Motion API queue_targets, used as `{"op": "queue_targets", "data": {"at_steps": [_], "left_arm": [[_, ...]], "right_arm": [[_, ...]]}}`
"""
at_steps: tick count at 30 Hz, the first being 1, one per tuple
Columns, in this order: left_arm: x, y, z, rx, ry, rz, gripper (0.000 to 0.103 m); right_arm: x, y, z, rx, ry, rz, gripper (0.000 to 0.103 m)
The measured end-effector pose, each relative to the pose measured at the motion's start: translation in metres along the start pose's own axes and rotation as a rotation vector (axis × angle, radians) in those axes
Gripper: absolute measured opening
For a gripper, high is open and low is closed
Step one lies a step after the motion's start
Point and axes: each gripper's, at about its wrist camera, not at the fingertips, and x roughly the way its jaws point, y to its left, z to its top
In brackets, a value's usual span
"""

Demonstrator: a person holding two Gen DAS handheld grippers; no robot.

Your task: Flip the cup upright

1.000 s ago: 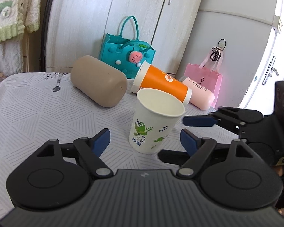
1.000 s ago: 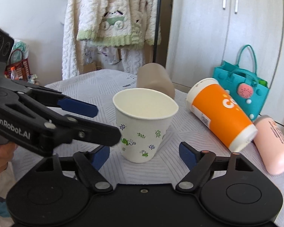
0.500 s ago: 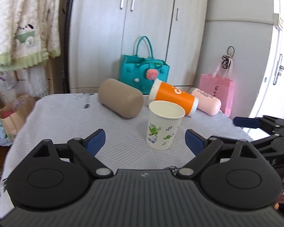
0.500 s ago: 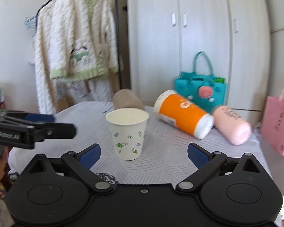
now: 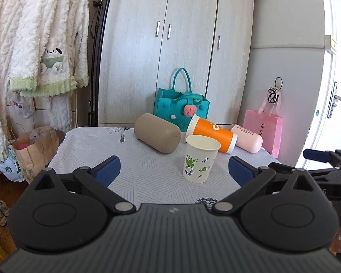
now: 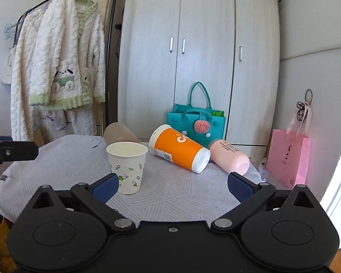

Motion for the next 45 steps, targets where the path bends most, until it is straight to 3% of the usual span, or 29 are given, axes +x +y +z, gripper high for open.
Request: {"op": "queue_targets", "data": {"at_steps": [4,10,16,33,45], "left_arm": [[-0.008,0.0,-0.007,0.001,-0.006,0.001,0.103],[-0.016,0.002,-0.02,-0.01,-0.029,0.035,0.103],[-0.017,0.01,-0.03,-0.055,0.011,0.004,0.103],[-0.016,0.002,-0.045,-0.047,0.013,0.09,0.103],[-0.008,0.006,-0.057,-0.033,0.02,0.09,0.103]], "right_arm": [[-0.013,0.004,-0.007,0.032,-0.017,0.005,0.103],[-0.025,0.021,-0.02,0.031,-0.057,-0.076,0.103],[-0.035,0.029,-0.027,0.041,-0.065,-0.067,0.103],[-0.041,0.03,-0.04,0.068,-0.106,-0.089,0.103],[-0.042,0.027,-0.042,0.104,-0.097,-0.047,0.103]]}}
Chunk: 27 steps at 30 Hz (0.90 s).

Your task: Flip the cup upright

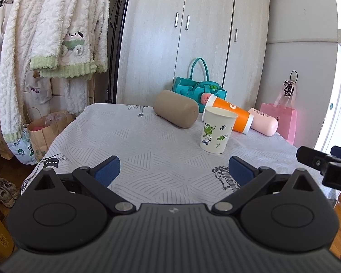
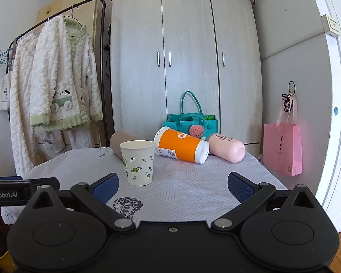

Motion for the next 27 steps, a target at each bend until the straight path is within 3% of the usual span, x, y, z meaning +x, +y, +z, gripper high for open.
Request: {"op": "queue_targets", "data": {"at_steps": [10,27], "left_arm": [[-0.004,-0.002,-0.004,0.052,-0.07,0.015,0.103],[0.002,-0.005,0.004,0.069,-0.061,-0.014,0.103]], "right_arm": [[0.0,-0.01,-0.002,0.069,-0.029,-0.017,0.103],[0.003,-0.004,-0.007,0.034,-0.045,-0.09,0.103]]}}
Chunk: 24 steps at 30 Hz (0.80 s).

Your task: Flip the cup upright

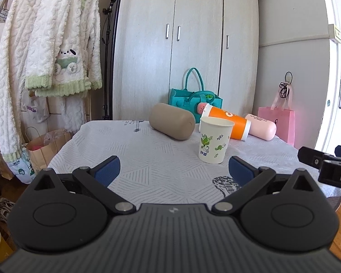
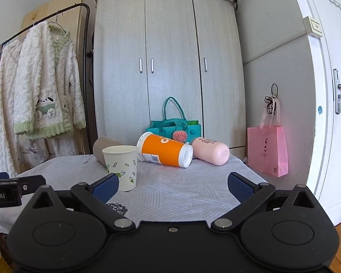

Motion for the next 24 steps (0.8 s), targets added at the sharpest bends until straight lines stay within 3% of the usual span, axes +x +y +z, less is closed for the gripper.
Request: {"op": "queue_targets", "data": {"at_steps": [8,14,24], "left_arm": [[0.006,0.0,-0.005,-0.005,0.037,0.004,0.103],[0.008,-0.001,-0.003,0.032,0.052,0.1,0.103],[0.005,-0.012,0.0,0.085,0.055,0.131,0.103]], "right_arm": [[0.0,0.005,0.0,-0.022,0.02,-0.006,0.103],[0.002,0.008,-0.001,-0.024,0.031,0.001,0.103],[0.005,0.008,-0.001,-0.022,0.038,-0.003,0.103]]}}
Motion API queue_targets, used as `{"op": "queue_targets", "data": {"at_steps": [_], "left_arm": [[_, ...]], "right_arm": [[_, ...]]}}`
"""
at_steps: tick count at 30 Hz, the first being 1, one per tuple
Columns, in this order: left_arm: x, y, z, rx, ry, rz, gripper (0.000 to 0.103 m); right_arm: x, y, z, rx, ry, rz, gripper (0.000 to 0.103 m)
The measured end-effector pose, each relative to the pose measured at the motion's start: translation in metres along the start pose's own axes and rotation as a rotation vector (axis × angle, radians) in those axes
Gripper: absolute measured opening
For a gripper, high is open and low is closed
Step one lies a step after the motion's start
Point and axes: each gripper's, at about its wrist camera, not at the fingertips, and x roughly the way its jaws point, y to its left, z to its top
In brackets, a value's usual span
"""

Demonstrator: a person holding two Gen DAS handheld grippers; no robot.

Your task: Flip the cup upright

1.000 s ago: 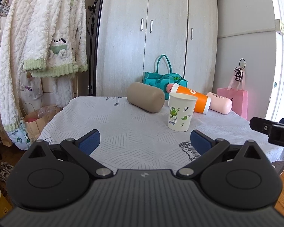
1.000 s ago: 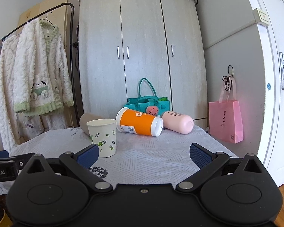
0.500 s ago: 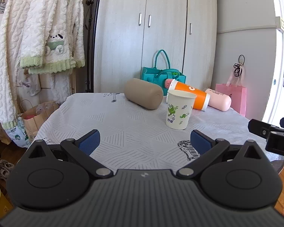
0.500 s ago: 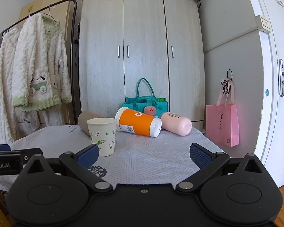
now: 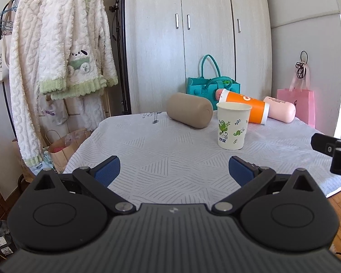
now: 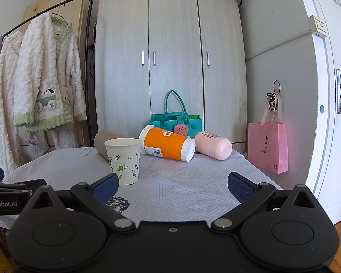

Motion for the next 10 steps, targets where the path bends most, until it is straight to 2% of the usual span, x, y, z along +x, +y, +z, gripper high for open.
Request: {"op": "queue_targets", "data": {"at_steps": [6,10], "left_arm": [[-0.0008,0.0049,0.0012,-0.031,0.0,0.031,0.103],[-0.0004,0.0091,0.0018,-0.048,0.007,0.024,0.103]], "right_arm": [[0.0005,0.0,-0.0002,0.0,0.002,-0.001,0.103],[0.0026,-0.001,-0.0003,0.006,0.003,-0.003,0.103]]}}
